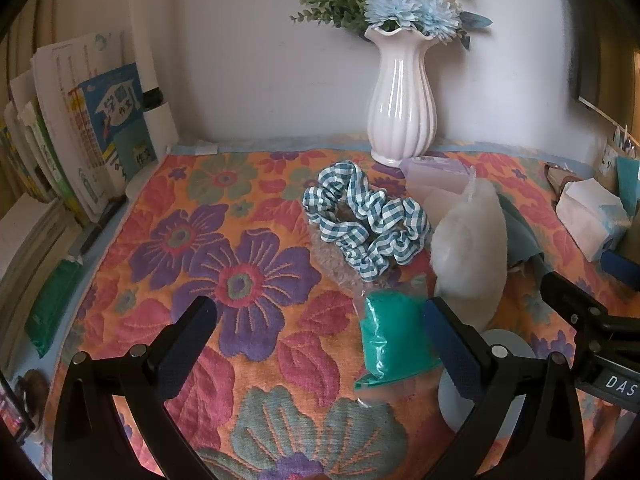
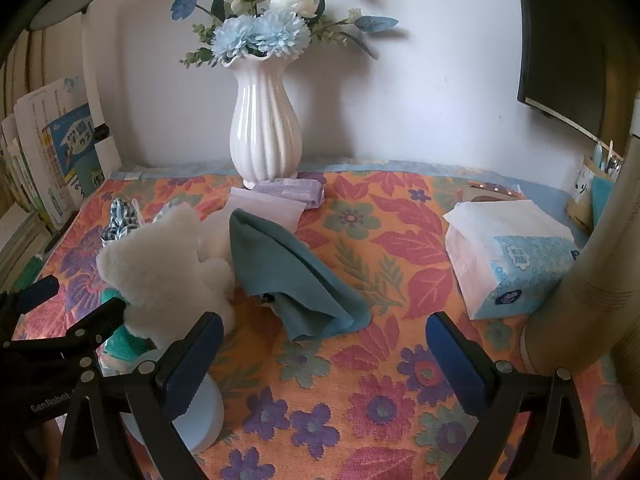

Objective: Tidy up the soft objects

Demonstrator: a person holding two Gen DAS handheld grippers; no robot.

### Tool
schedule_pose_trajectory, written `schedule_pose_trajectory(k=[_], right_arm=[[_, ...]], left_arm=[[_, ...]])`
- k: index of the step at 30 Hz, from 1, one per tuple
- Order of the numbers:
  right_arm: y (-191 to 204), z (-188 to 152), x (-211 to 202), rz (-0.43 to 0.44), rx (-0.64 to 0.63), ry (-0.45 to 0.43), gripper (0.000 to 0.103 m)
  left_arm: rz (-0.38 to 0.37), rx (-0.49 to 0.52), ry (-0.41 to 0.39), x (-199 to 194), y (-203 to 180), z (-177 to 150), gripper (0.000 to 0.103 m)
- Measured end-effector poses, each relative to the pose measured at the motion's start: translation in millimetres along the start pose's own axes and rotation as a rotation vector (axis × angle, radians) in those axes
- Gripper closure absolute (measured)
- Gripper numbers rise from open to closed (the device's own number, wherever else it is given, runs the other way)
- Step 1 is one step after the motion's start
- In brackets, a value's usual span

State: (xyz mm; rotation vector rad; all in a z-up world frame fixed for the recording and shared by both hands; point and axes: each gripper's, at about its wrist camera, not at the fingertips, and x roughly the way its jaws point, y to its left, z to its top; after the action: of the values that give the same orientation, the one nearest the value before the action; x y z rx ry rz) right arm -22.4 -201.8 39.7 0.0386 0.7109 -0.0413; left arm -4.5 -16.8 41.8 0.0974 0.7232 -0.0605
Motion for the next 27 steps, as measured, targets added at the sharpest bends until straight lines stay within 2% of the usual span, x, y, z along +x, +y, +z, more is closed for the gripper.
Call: schedule_pose_trajectory(k=[27], right_arm=[[3.2,-1.0,1.0,0.001,-0.002,0.009,0.002]], left_arm=[[0.007,0.014,0.002,0.8,-1.6,-0.7,0.0]])
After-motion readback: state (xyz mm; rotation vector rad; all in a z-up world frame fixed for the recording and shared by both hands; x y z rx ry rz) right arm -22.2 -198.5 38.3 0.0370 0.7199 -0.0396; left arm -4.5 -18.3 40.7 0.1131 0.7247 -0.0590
